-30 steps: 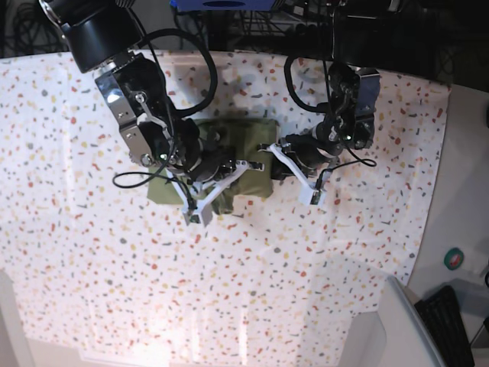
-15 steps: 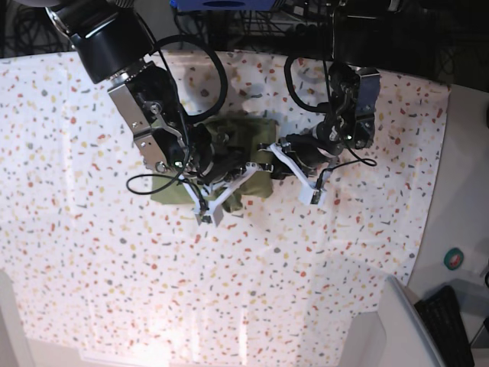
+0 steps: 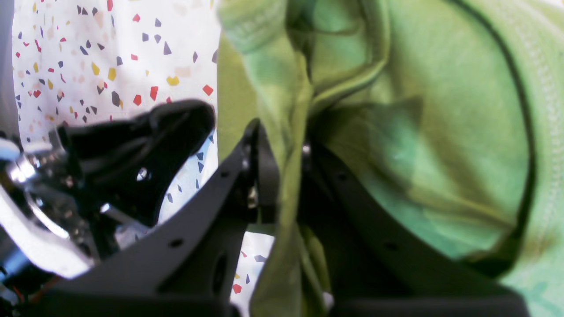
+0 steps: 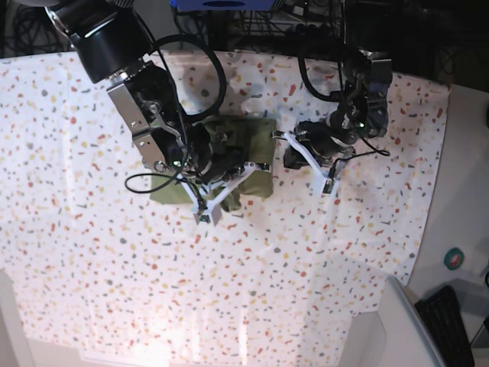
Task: Layout the t-shirt on the table in an organized manner, then fold the t-shirt properly
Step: 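Fold the strip's end with the right gripper toward the left gripper, then grasp the folded bundle's sides with both grippers and square it, then rotate the folded bundle with the left gripper and flatten it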
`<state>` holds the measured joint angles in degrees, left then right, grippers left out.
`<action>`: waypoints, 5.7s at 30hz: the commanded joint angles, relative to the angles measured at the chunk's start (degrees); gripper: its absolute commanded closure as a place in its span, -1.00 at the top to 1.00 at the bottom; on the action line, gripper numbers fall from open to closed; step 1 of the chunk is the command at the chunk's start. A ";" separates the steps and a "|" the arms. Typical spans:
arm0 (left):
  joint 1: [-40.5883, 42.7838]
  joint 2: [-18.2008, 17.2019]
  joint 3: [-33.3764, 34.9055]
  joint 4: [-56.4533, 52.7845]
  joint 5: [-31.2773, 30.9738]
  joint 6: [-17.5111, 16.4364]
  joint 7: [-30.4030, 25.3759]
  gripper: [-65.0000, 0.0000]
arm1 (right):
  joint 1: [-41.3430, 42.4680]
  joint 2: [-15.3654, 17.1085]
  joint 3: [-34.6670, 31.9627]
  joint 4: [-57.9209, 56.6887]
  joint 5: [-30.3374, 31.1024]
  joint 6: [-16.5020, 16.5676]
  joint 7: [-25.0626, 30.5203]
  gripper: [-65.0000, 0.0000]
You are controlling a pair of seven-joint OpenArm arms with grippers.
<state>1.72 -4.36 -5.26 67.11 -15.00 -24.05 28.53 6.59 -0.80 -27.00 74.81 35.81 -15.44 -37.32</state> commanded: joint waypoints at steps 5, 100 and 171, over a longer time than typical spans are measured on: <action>3.34 -2.28 -0.15 6.51 -0.07 -0.08 -0.09 -1.00 | 1.01 -0.56 0.15 0.76 0.71 0.45 0.62 -1.00; -4.48 4.23 2.75 -1.57 0.46 -0.87 2.63 -1.00 | -0.13 13.33 -0.73 4.89 0.45 0.45 12.66 -1.00; -3.43 4.14 -4.63 17.24 -5.00 -0.87 17.22 -1.00 | -13.23 15.70 7.97 15.52 0.63 -0.60 18.82 -1.00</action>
<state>-0.78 -0.27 -9.93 83.53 -19.79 -24.53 47.46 -7.05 14.61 -19.29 89.25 36.42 -16.34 -19.51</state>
